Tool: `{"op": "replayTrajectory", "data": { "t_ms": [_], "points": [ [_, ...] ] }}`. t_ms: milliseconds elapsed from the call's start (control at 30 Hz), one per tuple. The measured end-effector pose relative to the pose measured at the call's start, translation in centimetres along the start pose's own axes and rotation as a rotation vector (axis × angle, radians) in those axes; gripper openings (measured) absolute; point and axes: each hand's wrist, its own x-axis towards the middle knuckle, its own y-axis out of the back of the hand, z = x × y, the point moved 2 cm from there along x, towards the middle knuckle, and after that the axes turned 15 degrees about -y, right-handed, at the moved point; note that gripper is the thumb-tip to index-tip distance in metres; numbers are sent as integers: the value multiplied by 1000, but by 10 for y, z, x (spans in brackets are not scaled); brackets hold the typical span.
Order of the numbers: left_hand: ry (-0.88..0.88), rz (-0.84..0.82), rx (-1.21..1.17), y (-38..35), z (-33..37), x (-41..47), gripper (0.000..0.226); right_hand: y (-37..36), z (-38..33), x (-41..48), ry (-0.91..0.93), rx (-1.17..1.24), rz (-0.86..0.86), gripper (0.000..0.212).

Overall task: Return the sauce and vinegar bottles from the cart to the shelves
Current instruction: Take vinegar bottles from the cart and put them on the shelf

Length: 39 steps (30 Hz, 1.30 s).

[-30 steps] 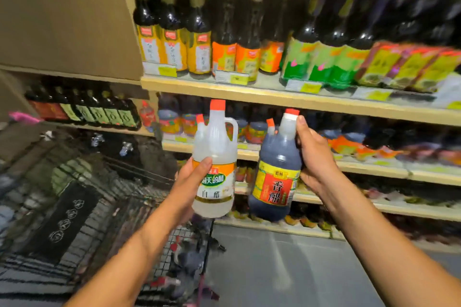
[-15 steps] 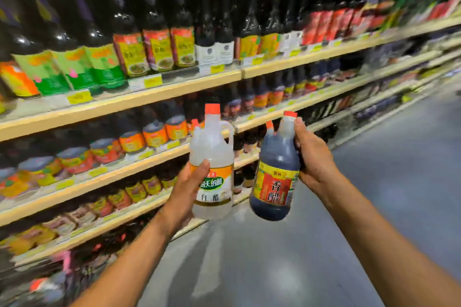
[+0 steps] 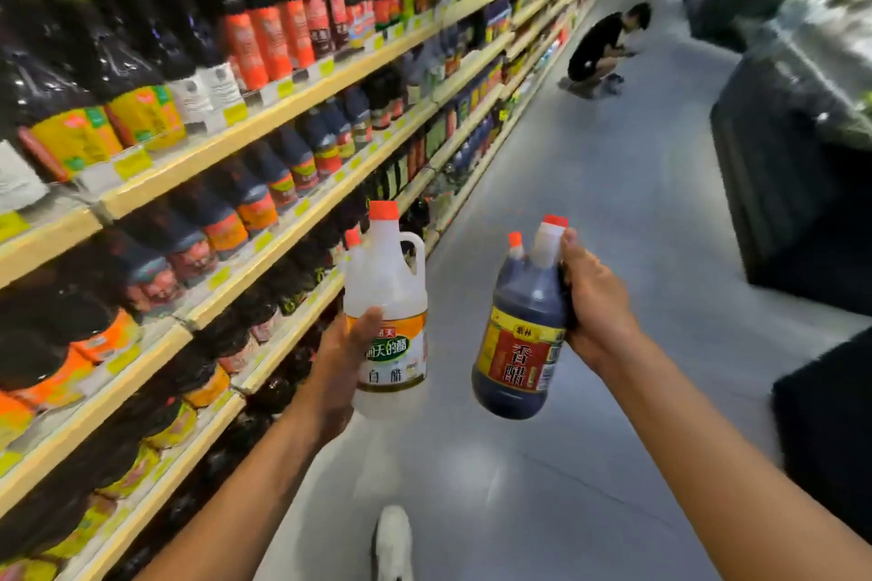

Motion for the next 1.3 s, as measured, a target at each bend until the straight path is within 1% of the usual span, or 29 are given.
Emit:
{"op": "replayTrajectory", "data": {
  "t_ms": [133, 233, 333, 500, 633, 733, 833, 1033, 1200, 1300],
  "points": [
    [68, -68, -49, -22, -36, 69, 107, 33, -20, 43, 16, 46, 120, 37],
    [92, -165, -20, -39, -53, 124, 109, 50, -36, 75, 26, 100, 184, 34],
    [108, -236, 0, -61, -64, 175, 112, 64, -51, 109, 32, 102, 224, 33],
    [152, -384, -29, -104, -87, 252, 103, 93, -73, 161, 36, 113, 331, 36],
    [206, -437, -39, -145, -113, 311, 105, 125, -96, 202, -13, 141, 414, 40],
    [202, -495, -39, -183, -131, 353, 105, 151, -115, 239, -10, 157, 447, 43],
    [205, -493, -44, -224, -148, 395, 108, 180, -136, 284, -7, 169, 452, 49],
    [205, -458, -55, -297, -175, 476, 111, 230, -185, 378, -19, 169, 424, 42],
    [188, -427, -46, -339, -192, 542, 110, 256, -231, 452, -7, 169, 390, 52],
    [186, -398, -32, -359, -204, 586, 106, 268, -257, 499, -32, 155, 372, 47]
  ]
}}
